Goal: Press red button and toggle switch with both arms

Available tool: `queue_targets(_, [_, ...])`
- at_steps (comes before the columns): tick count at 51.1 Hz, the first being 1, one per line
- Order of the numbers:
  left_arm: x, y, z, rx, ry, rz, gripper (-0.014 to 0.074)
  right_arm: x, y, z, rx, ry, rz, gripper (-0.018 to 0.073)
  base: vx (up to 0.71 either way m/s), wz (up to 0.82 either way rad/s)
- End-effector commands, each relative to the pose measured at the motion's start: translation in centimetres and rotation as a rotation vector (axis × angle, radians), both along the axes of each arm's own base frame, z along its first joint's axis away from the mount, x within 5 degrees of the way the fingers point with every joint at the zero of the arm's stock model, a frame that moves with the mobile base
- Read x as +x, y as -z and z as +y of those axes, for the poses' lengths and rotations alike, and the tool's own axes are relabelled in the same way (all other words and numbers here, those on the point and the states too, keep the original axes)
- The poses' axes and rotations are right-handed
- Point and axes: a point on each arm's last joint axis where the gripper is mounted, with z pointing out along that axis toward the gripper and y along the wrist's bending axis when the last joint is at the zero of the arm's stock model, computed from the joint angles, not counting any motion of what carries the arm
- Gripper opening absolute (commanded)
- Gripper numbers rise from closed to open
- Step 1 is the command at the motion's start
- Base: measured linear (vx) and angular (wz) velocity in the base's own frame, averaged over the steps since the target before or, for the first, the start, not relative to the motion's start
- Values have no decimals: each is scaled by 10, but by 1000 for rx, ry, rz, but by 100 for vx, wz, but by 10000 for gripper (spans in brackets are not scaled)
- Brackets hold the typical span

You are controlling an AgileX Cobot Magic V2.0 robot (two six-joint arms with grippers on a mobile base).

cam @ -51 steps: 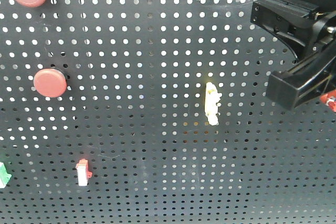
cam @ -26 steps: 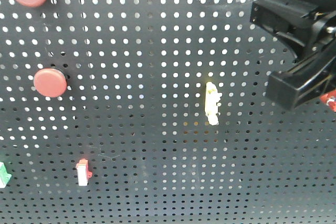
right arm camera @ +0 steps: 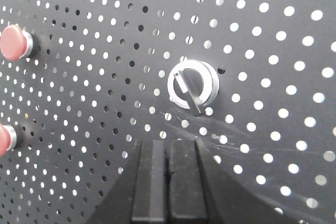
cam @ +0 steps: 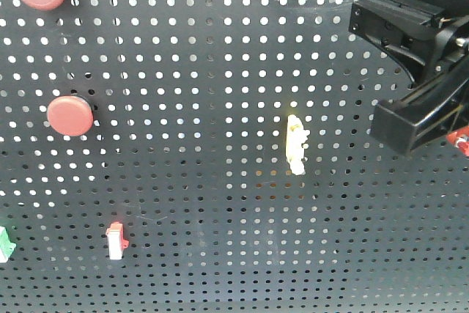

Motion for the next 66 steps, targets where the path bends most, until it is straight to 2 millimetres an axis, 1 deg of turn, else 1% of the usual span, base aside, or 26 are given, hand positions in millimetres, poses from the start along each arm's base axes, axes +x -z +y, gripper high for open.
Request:
queue_targets(1, [1,3,-1,-11,8,-43,2,-9,-15,-3,36,-30,-86,0,0,0])
queue_targets(5, [1,3,-1,-11,8,-43,2,-10,-9,-4,44,-35,-63,0,0,0])
queue_targets(9, [1,3,-1,-11,8,-43,2,-15,0,-13,51,-20,-37,0,0,0])
queue_targets(13, [1,3,-1,-11,8,-43,2,-21,15,-30,128,15,33,0,0,0])
queue_targets(14, [1,3,-1,-11,8,-43,2,-21,22,-33,135,25,53,0,0,0])
queue_targets(15, [1,3,-1,-11,8,-43,2,-25,25,-40,156,42,58,0,0,0])
queue_targets(17, [1,3,-1,-11,8,-43,2,-30,37,-51,175,86,73,0,0,0])
queue_targets(22, [1,3,-1,-11,8,-43,2,-43,68,-75,177,208,85,0,0,0])
queue_targets(23, [1,3,-1,-11,8,-43,2,-48,71,-80,178,227,77,0,0,0])
queue_targets(26, [1,3,-1,-11,8,-43,2,-56,93,-93,161,322,81,0,0,0])
queue_targets(29, [1,3,-1,-11,8,-43,2,-66,110,-103,162,401,76,0,0,0])
queue_targets(33, [1,3,-1,-11,8,-43,2,-78,147,-113,198,493,113,0,0,0])
queue_targets(34, [1,3,-1,-11,8,-43,2,-82,152,-115,205,512,108,0,0,0])
queue_targets(40, [1,3,-1,-11,8,-43,2,-93,208,-119,206,571,156,0,0,0])
queue_targets(41, [1,3,-1,-11,8,-43,2,-95,214,-119,204,571,152,0,0,0])
queue_targets(45, [1,3,-1,-11,8,-43,2,-99,250,-119,181,574,185,0,0,0])
queue_targets(48, [1,3,-1,-11,8,-43,2,-101,271,-119,202,569,191,0,0,0])
queue_targets(50, [1,3,-1,-11,8,-43,2,-101,289,-118,220,566,210,0,0,0])
queue_targets(51, [1,3,-1,-11,8,-42,2,-100,293,-118,235,560,208,0,0,0])
queue_targets(52, [1,3,-1,-11,8,-43,2,-100,296,-118,243,564,252,0,0,0])
queue_targets(55, [1,3,-1,-11,7,-43,2,-99,298,-119,247,581,333,0,0,0])
queue_targets(66, [1,3,-1,-11,7,-35,2,-99,301,-119,241,587,368,0,0,0])
